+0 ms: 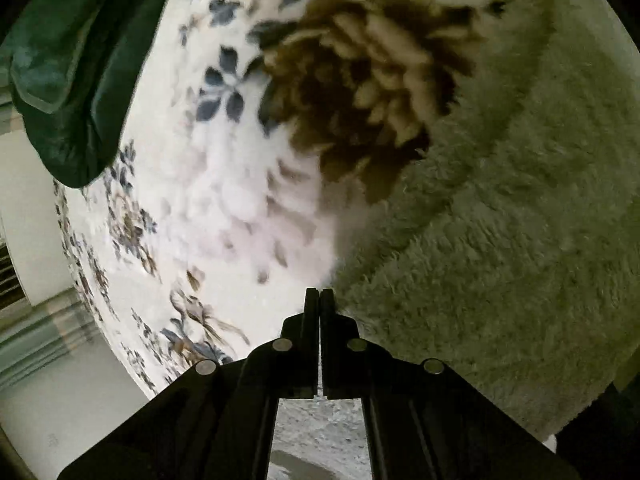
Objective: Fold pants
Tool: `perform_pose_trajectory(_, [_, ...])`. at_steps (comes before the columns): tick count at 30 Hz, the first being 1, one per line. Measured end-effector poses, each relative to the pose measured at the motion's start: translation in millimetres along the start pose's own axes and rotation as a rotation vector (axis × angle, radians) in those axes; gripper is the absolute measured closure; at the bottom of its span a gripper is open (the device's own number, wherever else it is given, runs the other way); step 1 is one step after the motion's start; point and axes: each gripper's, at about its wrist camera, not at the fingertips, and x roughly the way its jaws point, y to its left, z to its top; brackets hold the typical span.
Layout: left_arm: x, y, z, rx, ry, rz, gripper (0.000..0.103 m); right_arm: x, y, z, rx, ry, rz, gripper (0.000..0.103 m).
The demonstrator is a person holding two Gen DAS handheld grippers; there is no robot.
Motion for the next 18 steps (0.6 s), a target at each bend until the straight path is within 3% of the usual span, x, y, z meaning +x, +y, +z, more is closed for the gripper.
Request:
perform_pose_trajectory(2, [3.5,2.4,-2.4,-0.004,0.013,-0.004,0.023,-1.1,-11.8,8.1,-0.009,0.037,0.013,0.101])
perform_pose_trajectory(4, [5.7,8.3,-7.4,-0.011,0.028,0.003,0.023,-3.0,-13.0,7.3,-0.064,0.084,0.074,0.083])
perform_pose_trajectory(5, [7.2,14.0,-12.4,-0.023,0.04,0.001,0.023,-11.5,-16.6,4.9,-0.09,0.093,0.111,0.057])
perform_pose_trajectory(6, [8.3,18.5,-15.9,-0.032,0.049,0.001,0.023,-22.3,-19.8,0.3,-0.12,0.088,0.144,0.041])
perform_pose_trajectory(7, [9.7,23.8,-20.2,-0.041,0.06,0.006,0.023,-34.6,-24.6,-3.7,-0.147,0.066,0.157,0.04])
perform_pose_trajectory(12, [17.6,61.8,-48.0,-0.141,0.104,0.025,0.023,-83.5,-69.2,-19.9,-0.221,0.007,0.044,0.04])
perform_pose_trajectory(18, [35.3,122.3,-68.0,-0.377,0.139,0.017,0.023,-58.0,-105.9,-60.7,-0.294,0.041,-0.087,0.04])
